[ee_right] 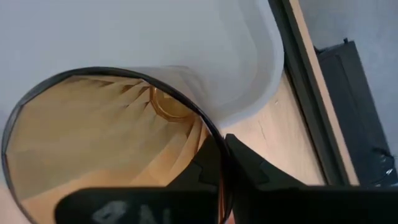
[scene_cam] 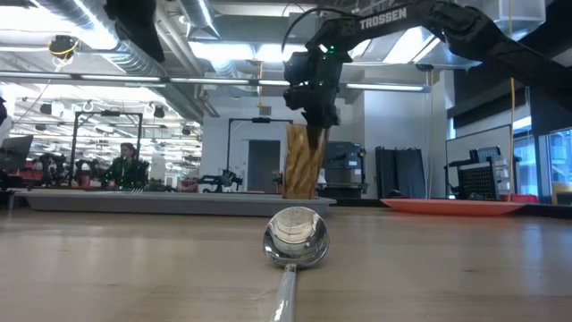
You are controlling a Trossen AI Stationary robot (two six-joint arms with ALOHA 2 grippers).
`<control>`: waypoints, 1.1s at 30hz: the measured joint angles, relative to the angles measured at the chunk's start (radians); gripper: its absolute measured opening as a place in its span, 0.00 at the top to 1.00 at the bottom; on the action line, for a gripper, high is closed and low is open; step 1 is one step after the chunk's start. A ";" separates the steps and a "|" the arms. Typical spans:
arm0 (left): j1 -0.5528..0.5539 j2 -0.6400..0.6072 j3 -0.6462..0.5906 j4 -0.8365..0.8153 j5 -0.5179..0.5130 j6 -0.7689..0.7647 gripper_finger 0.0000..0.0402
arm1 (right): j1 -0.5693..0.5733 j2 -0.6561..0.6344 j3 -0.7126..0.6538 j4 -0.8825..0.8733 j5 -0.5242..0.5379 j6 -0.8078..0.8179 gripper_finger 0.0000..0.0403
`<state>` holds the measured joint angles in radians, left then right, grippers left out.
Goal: Pick and place plate/cup/fork/spoon on tray
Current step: Put the orange cup to the top of the orange fork on the gray serving tray
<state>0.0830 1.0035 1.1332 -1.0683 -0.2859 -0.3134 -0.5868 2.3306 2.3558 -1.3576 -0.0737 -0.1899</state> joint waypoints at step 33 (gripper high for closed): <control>0.020 -0.001 0.000 -0.020 0.019 0.008 1.00 | 0.021 -0.069 0.000 0.077 0.065 -0.024 0.86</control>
<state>0.1028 1.0023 1.1336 -1.0885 -0.2672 -0.3050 -0.5663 2.2619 2.3558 -1.2809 -0.0090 -0.2134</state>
